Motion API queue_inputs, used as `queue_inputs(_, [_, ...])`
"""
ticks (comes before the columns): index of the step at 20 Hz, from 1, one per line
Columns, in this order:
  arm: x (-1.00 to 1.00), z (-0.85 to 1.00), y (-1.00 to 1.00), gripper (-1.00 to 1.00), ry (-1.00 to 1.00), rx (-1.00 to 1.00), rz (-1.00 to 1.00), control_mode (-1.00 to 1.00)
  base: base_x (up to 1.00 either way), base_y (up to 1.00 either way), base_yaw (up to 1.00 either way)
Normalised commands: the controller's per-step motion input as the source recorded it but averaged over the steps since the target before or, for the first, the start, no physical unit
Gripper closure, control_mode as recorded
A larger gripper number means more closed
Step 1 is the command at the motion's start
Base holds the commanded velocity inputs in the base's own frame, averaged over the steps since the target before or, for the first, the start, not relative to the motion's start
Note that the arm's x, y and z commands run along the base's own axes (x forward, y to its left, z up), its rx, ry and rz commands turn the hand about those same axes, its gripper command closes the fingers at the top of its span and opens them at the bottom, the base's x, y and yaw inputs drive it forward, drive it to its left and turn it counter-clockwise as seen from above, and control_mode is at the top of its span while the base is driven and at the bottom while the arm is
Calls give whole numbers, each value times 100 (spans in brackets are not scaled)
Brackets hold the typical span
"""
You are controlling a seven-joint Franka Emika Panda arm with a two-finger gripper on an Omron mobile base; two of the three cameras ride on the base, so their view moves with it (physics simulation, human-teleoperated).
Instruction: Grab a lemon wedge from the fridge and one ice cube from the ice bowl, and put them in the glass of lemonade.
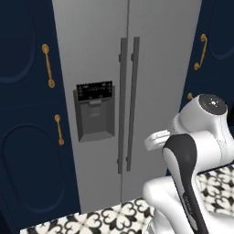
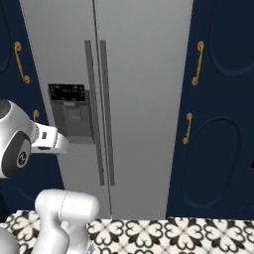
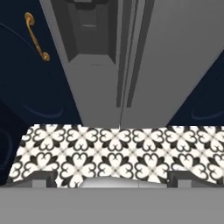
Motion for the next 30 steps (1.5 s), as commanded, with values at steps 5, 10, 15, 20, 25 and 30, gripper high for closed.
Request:
queue_inputs(5, [0,0,0,-100,0,0,0,100,-25,-41,8])
queue_inputs(10, [0,0,0,-100,0,0,0,100,-2,-15,0])
queue_inputs(15, [0,0,0,-100,0,0,0,100,0,-11,0])
queue_inputs(20, [0,0,0,-100,0,0,0,100,4,-6,1])
queue_inputs(25, [0,0,0,-100,0,0,0,100,8,-6,0])
queue_inputs(30, [0,0,-15,-100,-1,0,0,-100,1,-8,0])
